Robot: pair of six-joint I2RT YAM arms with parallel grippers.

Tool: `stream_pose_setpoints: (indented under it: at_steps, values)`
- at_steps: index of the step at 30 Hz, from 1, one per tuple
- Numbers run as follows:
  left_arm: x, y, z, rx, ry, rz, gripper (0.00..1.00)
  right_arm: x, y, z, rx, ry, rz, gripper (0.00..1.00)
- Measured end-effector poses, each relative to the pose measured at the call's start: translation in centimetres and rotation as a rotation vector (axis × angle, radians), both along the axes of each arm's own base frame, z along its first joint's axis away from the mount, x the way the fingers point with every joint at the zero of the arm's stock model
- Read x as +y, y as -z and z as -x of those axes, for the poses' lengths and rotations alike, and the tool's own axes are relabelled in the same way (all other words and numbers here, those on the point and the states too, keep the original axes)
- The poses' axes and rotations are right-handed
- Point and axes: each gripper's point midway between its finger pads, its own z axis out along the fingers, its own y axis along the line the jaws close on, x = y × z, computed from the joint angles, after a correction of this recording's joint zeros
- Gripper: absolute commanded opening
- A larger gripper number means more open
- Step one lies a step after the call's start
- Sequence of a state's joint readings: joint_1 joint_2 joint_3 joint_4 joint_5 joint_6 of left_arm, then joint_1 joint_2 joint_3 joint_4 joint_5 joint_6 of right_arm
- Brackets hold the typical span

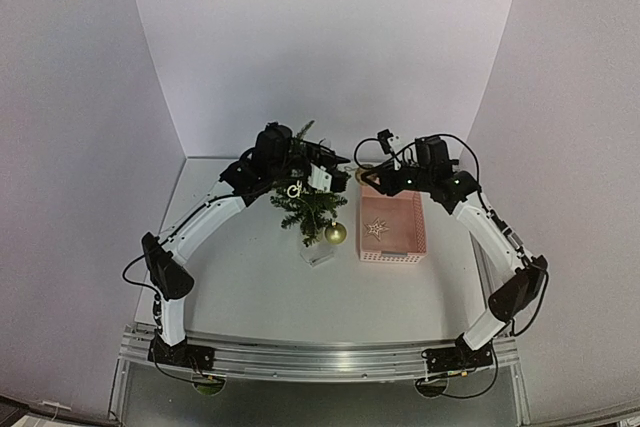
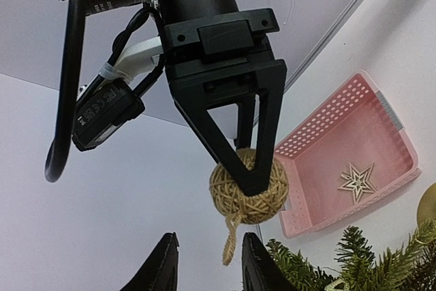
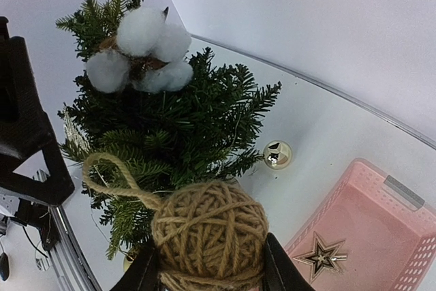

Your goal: Decorate the small christmas tree

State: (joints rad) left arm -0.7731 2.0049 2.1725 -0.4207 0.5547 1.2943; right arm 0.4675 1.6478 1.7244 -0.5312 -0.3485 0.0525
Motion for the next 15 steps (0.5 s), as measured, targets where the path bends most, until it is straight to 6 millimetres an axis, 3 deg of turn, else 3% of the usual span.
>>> stream_pose_setpoints:
  at_steps: [6, 11, 15]
  values:
    - [-0.10, 0.59, -0.51, -0.012, -0.016, -0.010, 0.30, 0.00, 0.01, 0.00, 0.000, 0.000, 0.000, 0.08]
    - [-0.02, 0.71, -0.82, -0.032, -0.029, -0.020, 0.19, 0.01, 0.00, 0.00, 0.000, 0.000, 0.000, 0.08]
    - [0.06, 0.90, -0.99, -0.039, -0.038, -0.030, 0.19, 0.02, -0.05, -0.02, -0.002, -0.001, -0.002, 0.08]
